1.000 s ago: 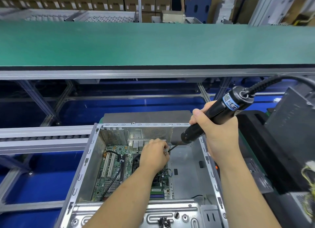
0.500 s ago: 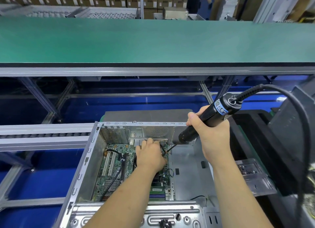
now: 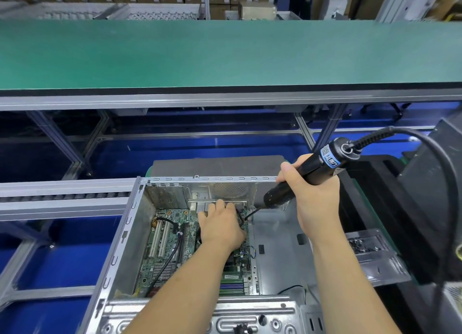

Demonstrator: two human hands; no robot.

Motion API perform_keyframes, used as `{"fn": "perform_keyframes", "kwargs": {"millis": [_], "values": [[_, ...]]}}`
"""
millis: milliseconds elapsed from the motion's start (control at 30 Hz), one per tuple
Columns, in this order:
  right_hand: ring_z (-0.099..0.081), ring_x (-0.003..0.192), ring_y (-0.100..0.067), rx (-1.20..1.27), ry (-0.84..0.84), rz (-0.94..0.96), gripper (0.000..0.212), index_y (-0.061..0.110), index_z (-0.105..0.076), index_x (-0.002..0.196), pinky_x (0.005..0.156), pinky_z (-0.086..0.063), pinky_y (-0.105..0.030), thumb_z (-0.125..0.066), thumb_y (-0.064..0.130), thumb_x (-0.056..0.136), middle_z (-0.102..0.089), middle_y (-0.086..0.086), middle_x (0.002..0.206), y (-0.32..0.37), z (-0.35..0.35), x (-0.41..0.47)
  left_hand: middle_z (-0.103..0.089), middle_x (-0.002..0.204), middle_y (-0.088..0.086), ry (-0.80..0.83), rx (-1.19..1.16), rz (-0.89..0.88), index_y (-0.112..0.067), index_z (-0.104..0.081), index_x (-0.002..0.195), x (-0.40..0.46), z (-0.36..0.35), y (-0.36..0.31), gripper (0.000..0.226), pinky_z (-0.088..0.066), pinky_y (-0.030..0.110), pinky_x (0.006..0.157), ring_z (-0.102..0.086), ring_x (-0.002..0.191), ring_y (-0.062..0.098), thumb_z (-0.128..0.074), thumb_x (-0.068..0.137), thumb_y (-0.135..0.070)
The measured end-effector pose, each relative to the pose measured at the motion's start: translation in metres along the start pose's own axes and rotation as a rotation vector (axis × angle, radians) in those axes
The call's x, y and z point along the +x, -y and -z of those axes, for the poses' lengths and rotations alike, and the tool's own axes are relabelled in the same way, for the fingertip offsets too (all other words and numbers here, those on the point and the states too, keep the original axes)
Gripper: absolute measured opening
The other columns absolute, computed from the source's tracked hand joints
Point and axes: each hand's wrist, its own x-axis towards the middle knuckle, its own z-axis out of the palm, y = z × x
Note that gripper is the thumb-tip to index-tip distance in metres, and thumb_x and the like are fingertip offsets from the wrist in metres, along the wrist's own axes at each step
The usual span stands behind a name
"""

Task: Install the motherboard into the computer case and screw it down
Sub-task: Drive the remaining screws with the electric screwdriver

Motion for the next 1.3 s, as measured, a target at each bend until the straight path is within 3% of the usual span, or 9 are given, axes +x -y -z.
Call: {"fn": "perform_keyframes", "kwargs": {"millis": [167,300,533,667,800,867,967,1167,1300], "values": [[-0.060,0.075,-0.032,0.009,0.006,0.003,0.023,0.025,-0.063,0.067,0.082,-0.054,-0.053,-0.078,0.041,0.071,-0.060,-0.028,0.078,-0.001,-0.001,0.000,-0.044,0.123,-0.001,0.004,-0.001,0.003,-0.025,-0.050,0.126,0.000,0.000,0.000,0.056,-0.029,0.043,0.100,-0.040,0.121,0.023,-0.068,0.078,-0.048],[-0.063,0.073,-0.026,0.023,0.007,-0.001,0.019,0.027,-0.065,0.067,0.082,-0.055,-0.051,-0.078,0.041,0.071,-0.065,-0.012,0.070,-0.003,0.000,-0.001,-0.044,0.122,-0.001,-0.001,-0.003,0.004,-0.026,-0.050,0.126,0.000,0.000,0.000,0.055,-0.029,0.043,0.100,-0.040,0.120,0.023,-0.067,0.078,-0.048],[-0.065,0.073,-0.024,0.023,0.003,0.010,0.017,0.028,-0.067,0.067,0.085,-0.055,-0.056,-0.078,0.041,0.072,-0.067,-0.003,0.068,-0.002,0.004,0.000,-0.044,0.123,-0.001,-0.001,-0.004,0.005,-0.026,-0.049,0.126,0.001,0.000,-0.001,0.055,-0.030,0.043,0.100,-0.040,0.120,0.022,-0.067,0.078,-0.046],[-0.064,0.072,-0.023,0.034,0.002,0.003,0.018,0.028,-0.066,0.066,0.081,-0.055,-0.047,-0.078,0.041,0.071,-0.067,-0.006,0.069,-0.002,0.003,0.000,-0.044,0.123,-0.001,-0.001,-0.005,0.008,-0.026,-0.050,0.126,0.000,0.001,-0.001,0.053,-0.029,0.043,0.100,-0.040,0.121,0.022,-0.067,0.079,-0.045],[-0.061,0.071,-0.024,0.028,0.014,-0.007,0.024,0.020,-0.065,0.068,0.076,-0.055,-0.033,-0.078,0.041,0.070,-0.064,-0.021,0.073,-0.004,0.002,-0.001,-0.045,0.123,-0.002,-0.006,-0.010,0.007,-0.026,-0.050,0.125,-0.001,0.001,-0.001,0.053,-0.028,0.042,0.100,-0.040,0.121,0.022,-0.068,0.079,-0.045],[-0.060,0.072,-0.025,0.029,0.021,-0.008,0.035,0.010,-0.060,0.072,0.076,-0.056,-0.031,-0.079,0.040,0.070,-0.060,-0.027,0.077,-0.006,0.002,-0.001,-0.045,0.122,-0.002,-0.003,-0.012,0.005,-0.026,-0.050,0.125,-0.001,0.002,-0.001,0.053,-0.028,0.042,0.100,-0.040,0.121,0.021,-0.068,0.079,-0.045],[-0.059,0.071,-0.025,0.026,0.038,-0.001,0.038,0.009,-0.057,0.075,0.074,-0.055,-0.029,-0.079,0.040,0.070,-0.057,-0.030,0.077,-0.008,0.000,-0.001,-0.045,0.122,-0.002,-0.002,-0.013,0.005,-0.026,-0.050,0.125,-0.001,0.002,-0.001,0.053,-0.028,0.043,0.100,-0.040,0.120,0.021,-0.068,0.079,-0.045],[-0.063,0.068,-0.014,0.005,0.122,0.046,0.024,0.019,-0.059,0.072,0.069,-0.054,-0.020,-0.076,0.036,0.073,-0.065,-0.013,0.068,-0.002,-0.006,-0.005,-0.044,0.123,-0.002,-0.006,-0.009,0.005,-0.027,-0.049,0.126,-0.001,0.001,-0.001,0.054,-0.027,0.043,0.101,-0.039,0.122,0.022,-0.067,0.079,-0.046],[-0.061,0.064,-0.011,-0.027,0.243,0.086,0.014,0.027,-0.064,0.068,0.064,-0.054,-0.023,-0.075,0.026,0.076,-0.065,-0.003,0.065,0.004,-0.011,-0.008,-0.044,0.123,-0.001,-0.019,-0.009,-0.002,-0.028,-0.049,0.127,-0.001,0.000,-0.001,0.054,-0.028,0.043,0.100,-0.039,0.122,0.022,-0.066,0.079,-0.046]]}}
